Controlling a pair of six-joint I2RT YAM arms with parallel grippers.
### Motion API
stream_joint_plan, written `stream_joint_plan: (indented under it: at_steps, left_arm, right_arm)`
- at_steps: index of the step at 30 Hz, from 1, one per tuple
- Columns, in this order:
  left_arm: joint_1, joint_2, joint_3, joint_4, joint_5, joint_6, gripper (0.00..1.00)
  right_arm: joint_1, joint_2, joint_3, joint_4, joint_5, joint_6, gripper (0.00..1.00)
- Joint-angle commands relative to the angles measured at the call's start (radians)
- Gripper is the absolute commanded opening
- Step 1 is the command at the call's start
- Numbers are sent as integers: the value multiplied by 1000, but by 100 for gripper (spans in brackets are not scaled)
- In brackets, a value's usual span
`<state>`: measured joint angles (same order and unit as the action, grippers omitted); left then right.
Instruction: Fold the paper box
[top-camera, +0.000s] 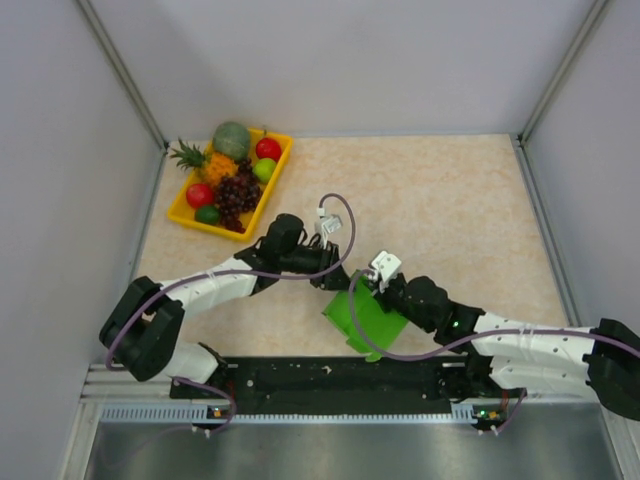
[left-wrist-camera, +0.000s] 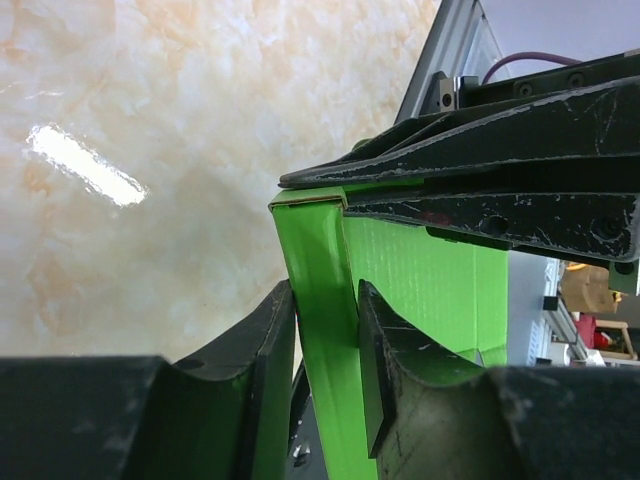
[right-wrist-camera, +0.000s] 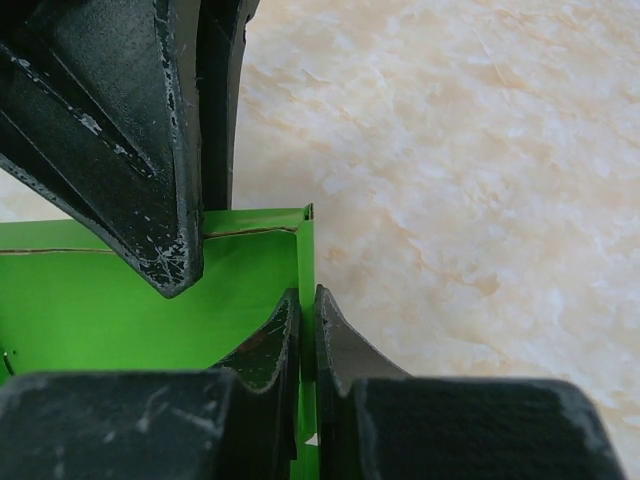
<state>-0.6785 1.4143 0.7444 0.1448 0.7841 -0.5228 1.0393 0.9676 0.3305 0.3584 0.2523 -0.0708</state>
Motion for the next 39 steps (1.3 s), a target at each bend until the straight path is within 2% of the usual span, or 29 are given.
stream_joint_plan:
  at_steps: [1,4,5,8,10,11,15,22,27,32,37,38,39]
  left_arm:
    - [-75,-11,61,27,110,20,35]
    - [-75,-24,72,-17,101,52,43]
    - [-73,-29,76,-66,90,67,49]
    - [-70,-47,87,-103,78,112,54]
    - [-70,-51,90,-123,78,124,54]
    - [-72,-49,93,-132,78,129,53]
    - [-72,-46,101,-140,57,151,35]
    - [-104,-57,205,-336,-87,242,17]
    - [-139,-54,265,-467,-181,286,15]
    - [-154,-57,283,-502,-236,294,15]
    - [-162,-57,294,-513,-232,294,15]
    - [-164,-54,294,-511,-232,290,15]
    - [-171,-54,297,-507,-236,285,15]
  right_arm:
    - [34,0,62,129,33,8,0]
    - [36,-35,56,120,33,16,0]
    - [36,-46,51,120,30,17,0]
    - [34,-93,30,111,5,16,0]
    - [34,-121,12,119,-8,23,0]
    - [34,-145,-1,119,-13,26,0]
    - [33,-179,-7,102,-15,61,0]
    - [33,-161,45,-2,7,98,6]
    - [33,-124,88,-101,44,98,12]
    - [33,-89,123,-165,61,104,17]
    - [33,-75,133,-156,58,109,20]
    - [34,-61,134,-144,62,109,18]
    - [37,-52,136,-133,73,112,10]
